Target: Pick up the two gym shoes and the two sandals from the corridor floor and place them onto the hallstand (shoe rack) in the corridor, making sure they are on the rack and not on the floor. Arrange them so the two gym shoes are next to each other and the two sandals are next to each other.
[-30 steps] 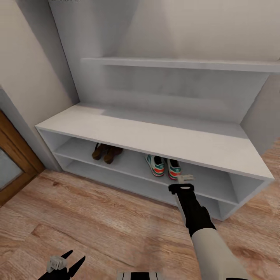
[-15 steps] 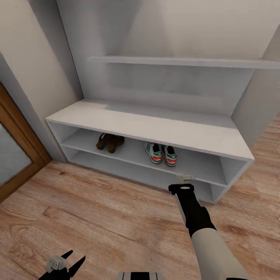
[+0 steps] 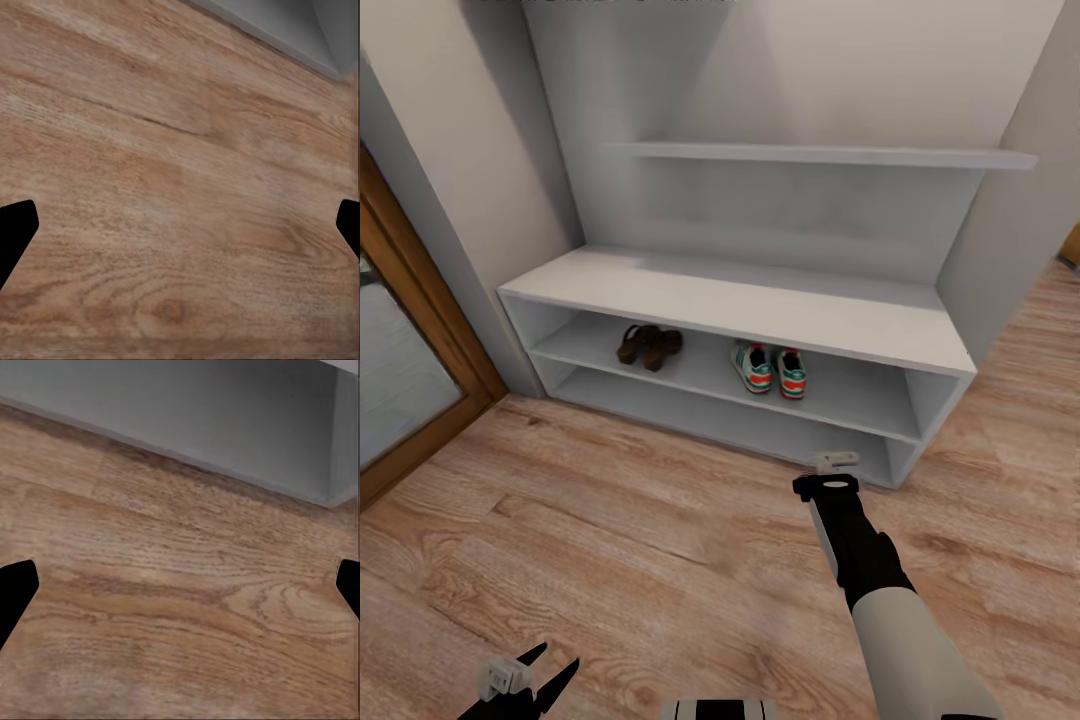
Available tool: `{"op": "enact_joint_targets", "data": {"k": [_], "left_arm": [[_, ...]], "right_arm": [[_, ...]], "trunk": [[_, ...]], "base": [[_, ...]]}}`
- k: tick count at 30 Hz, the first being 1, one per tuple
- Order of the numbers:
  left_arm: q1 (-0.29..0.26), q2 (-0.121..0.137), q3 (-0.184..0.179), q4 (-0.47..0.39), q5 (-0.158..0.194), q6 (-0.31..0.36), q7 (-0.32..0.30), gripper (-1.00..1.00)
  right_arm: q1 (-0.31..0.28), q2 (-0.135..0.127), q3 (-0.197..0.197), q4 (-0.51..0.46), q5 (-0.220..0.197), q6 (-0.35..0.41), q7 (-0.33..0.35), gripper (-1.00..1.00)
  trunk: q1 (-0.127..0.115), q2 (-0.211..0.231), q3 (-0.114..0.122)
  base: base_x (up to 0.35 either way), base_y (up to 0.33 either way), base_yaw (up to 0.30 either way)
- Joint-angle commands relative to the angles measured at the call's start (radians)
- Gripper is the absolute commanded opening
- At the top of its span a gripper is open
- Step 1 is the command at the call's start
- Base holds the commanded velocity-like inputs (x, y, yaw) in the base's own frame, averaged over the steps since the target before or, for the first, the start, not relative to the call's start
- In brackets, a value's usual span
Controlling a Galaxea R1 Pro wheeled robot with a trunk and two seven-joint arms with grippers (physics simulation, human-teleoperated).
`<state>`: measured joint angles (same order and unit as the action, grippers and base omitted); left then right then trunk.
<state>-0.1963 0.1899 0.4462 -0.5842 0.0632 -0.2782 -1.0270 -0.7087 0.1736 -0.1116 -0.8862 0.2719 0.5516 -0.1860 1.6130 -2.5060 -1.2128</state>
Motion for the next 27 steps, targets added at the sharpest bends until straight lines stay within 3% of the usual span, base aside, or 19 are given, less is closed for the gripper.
{"op": "enact_joint_targets", "data": {"k": [1,18,22,23,27], "left_arm": [[-0.001,0.0,0.002,0.001,0.001,-0.006,-0.004,1.0],[0.0,0.002,0.002,0.001,0.006,-0.006,-0.006,1.0],[0.0,0.003,0.002,0.001,0.007,-0.006,-0.007,1.0],[0.0,0.003,0.002,0.0,0.007,-0.006,-0.006,1.0],[0.0,0.004,0.002,0.001,0.008,-0.006,-0.007,1.0]], "right_arm": [[0.0,0.001,-0.002,-0.001,0.004,0.004,0.0,1.0],[0.001,0.001,-0.002,0.035,0.004,0.004,0.001,1.0],[0.001,0.001,-0.002,0.112,0.005,0.001,0.002,1.0],[0.002,0.001,-0.002,0.184,0.005,-0.008,0.002,1.0],[0.002,0.001,-0.002,0.228,0.006,-0.034,0.003,1.0]], "trunk": [[-0.001,0.0,-0.001],[-0.001,0.0,-0.001],[-0.001,0.0,-0.001],[-0.001,0.0,-0.001],[-0.001,0.0,-0.001]], "base": [[-0.311,0.0,0.0],[-0.058,0.0,0.0],[-0.002,0.0,0.0],[0.0,0.0,0.0],[0.0,0.0,0.0]]}}
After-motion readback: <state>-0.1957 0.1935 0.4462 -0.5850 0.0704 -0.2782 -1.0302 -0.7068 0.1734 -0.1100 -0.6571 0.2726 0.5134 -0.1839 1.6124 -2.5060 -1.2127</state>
